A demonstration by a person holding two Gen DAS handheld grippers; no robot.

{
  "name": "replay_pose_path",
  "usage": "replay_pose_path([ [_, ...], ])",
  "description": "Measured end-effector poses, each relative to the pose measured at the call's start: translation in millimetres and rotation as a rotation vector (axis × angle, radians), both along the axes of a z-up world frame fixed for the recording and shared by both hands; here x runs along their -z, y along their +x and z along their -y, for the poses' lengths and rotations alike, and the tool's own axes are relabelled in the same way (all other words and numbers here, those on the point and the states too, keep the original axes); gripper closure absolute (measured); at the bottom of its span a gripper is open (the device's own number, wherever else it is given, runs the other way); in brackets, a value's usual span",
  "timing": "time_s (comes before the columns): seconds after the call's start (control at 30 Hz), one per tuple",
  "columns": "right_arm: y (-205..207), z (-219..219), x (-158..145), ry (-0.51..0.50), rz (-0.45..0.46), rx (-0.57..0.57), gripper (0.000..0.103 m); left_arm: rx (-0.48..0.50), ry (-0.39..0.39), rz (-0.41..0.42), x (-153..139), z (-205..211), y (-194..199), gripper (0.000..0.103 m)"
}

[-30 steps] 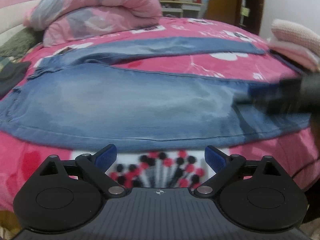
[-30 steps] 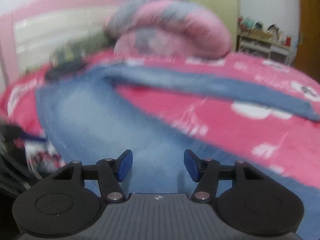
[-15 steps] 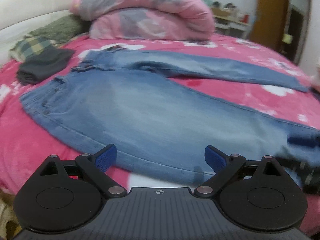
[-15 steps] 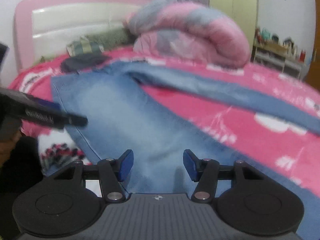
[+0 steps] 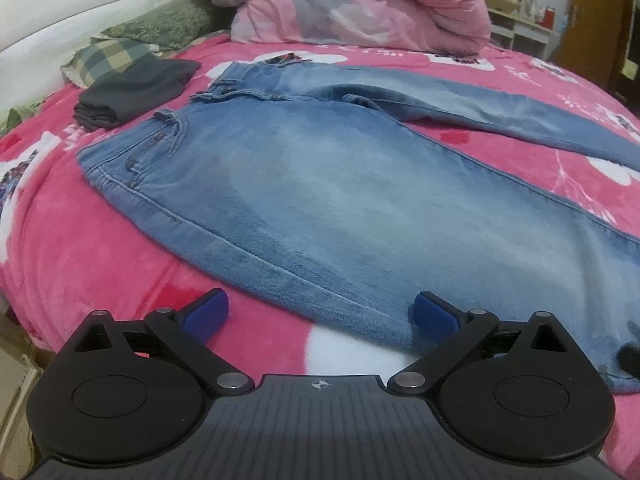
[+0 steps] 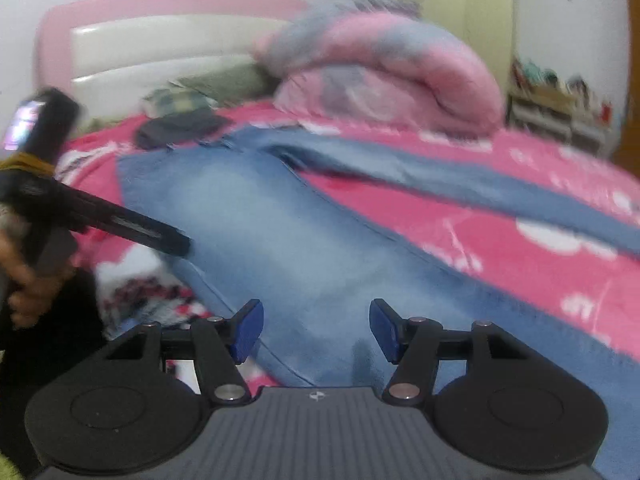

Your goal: Fold clothes

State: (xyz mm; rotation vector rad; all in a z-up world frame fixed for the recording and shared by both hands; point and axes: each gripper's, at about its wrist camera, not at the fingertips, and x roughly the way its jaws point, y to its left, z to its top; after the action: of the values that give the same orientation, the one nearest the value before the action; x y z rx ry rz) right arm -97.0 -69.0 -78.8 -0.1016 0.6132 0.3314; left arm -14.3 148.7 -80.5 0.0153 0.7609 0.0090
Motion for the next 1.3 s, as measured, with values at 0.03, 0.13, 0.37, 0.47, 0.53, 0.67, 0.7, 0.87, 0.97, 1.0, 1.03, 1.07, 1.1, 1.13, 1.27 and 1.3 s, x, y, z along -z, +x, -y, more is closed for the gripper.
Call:
replay_pose_path([
  [0.03, 2.7, -0.1, 6.5, 0.002, -0.038, -0.006, 0.041, -0.006, 0.001, 0.002, -1.3, 0.0, 0.1, 0.003],
  [0.13, -8.8, -7.3, 9.3, 0.009, -0.054, -0.084, 0.037, -0.026, 0.004, 0.006, -5.3, 0.2, 0.3, 0.003],
  [0.37, -8.4, 0.7, -12.6, -0.022, 0.059, -0.033, 0.036, -0.049, -0.015, 0.034, -17.7, 7.7, 9.8, 0.000],
  [0.47, 4.7, 16.8, -6.3, -0.026, 0.023, 0.082, 0.032, -0.041, 0.012, 0.039, -16.9, 22.7, 19.9, 0.000],
  [0.53, 11.6, 25.2, 5.3, -0.019, -0.033, 0.124, 0.027, -0.024, 0.052, 0.018, -11.8, 35.4, 29.2, 0.000],
  [0.67, 3.0, 29.4, 16.7, -0.027, -0.052, 0.129, 0.024, -0.051, 0.105, -0.060, 5.6, 51.5, 43.7, 0.000],
  [0.7, -0.8, 29.8, 17.5, -0.031, -0.046, 0.127, 0.023, -0.066, 0.100, -0.050, 6.2, 52.1, 43.1, 0.000],
  [0.87, -7.8, 33.8, 14.2, -0.015, -0.095, 0.105, 0.000, -0.092, 0.071, -0.076, 4.8, 48.6, 43.4, 0.000],
  [0.97, -9.7, 31.1, 5.3, -0.015, -0.115, 0.099, 0.000, -0.091, 0.066, -0.079, 5.3, 47.8, 42.8, 0.000],
  [1.0, -10.3, 30.2, 2.3, -0.015, -0.122, 0.097, 0.000, -0.091, 0.066, -0.080, 5.3, 47.8, 43.1, 0.000],
  [1.03, -10.9, 29.3, -0.6, -0.015, -0.128, 0.094, 0.000, -0.090, 0.066, -0.081, 5.3, 47.8, 43.4, 0.000],
  [1.07, -11.5, 28.4, -3.6, -0.015, -0.135, 0.092, 0.000, -0.090, 0.066, -0.083, 5.2, 47.7, 43.7, 0.000],
  [1.1, -12.1, 27.5, -6.5, -0.015, -0.141, 0.090, 0.000, -0.090, 0.065, -0.086, 4.9, 47.6, 43.9, 0.000],
  [1.13, -8.6, 27.8, -11.1, -0.020, -0.126, 0.109, 0.000, -0.090, 0.063, -0.088, 4.6, 47.4, 44.1, 0.000],
  [1.27, 6.0, 29.1, -29.3, -0.039, -0.060, 0.185, 0.000, -0.089, 0.058, -0.096, 4.2, 46.9, 44.5, 0.000],
  [1.3, 7.0, 28.6, -26.5, -0.041, -0.068, 0.195, 0.000, -0.088, 0.057, -0.097, 4.2, 46.7, 44.5, 0.000],
])
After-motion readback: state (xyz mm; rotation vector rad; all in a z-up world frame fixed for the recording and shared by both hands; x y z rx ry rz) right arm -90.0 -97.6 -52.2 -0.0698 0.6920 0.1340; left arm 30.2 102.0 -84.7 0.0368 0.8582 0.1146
